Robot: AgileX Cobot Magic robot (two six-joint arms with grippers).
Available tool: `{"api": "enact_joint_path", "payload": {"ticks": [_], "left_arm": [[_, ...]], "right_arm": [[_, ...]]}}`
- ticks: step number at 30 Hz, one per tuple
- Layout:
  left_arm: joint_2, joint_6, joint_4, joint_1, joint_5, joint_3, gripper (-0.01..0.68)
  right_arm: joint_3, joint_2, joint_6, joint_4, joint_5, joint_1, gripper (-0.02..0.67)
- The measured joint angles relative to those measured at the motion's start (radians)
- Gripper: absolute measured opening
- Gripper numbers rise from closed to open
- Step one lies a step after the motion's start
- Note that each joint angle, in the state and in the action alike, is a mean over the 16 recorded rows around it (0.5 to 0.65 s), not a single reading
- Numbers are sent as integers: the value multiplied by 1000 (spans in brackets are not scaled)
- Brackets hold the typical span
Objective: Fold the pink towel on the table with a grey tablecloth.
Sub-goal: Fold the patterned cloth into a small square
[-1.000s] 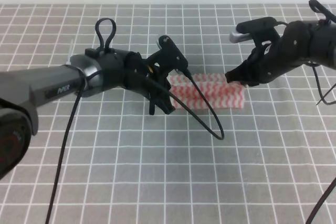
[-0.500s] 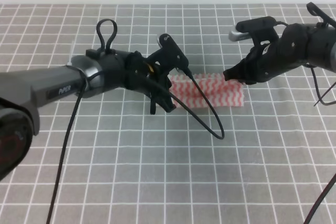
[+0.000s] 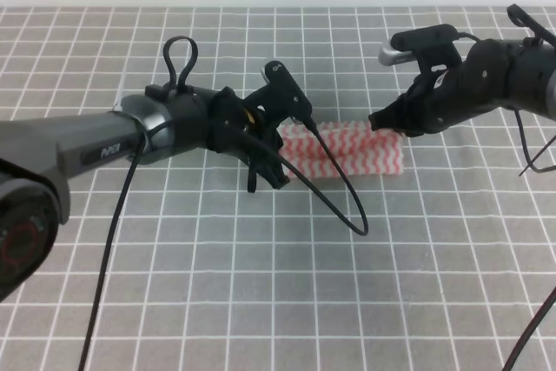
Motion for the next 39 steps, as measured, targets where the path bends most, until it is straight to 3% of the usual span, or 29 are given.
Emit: {"api": "enact_joint_path", "payload": {"ticks": [7, 18, 24, 32, 39], "left_arm": [[-1, 0, 5, 1, -22, 0, 20], [1, 3, 5, 14, -82, 0, 159], [7, 3, 5, 34, -115, 0, 212], [-22, -14, 0, 55, -136, 0, 212], [-98, -84, -28, 42, -96, 0, 130]], "right_arm": [[0, -1, 0, 0, -7, 0, 66], [-31, -3, 0, 0, 8, 0, 249], [-86, -3, 0, -4, 55, 0, 275], [-149, -2, 13, -13, 169, 0, 279], [-159, 5, 38, 2, 270, 0, 306]]}}
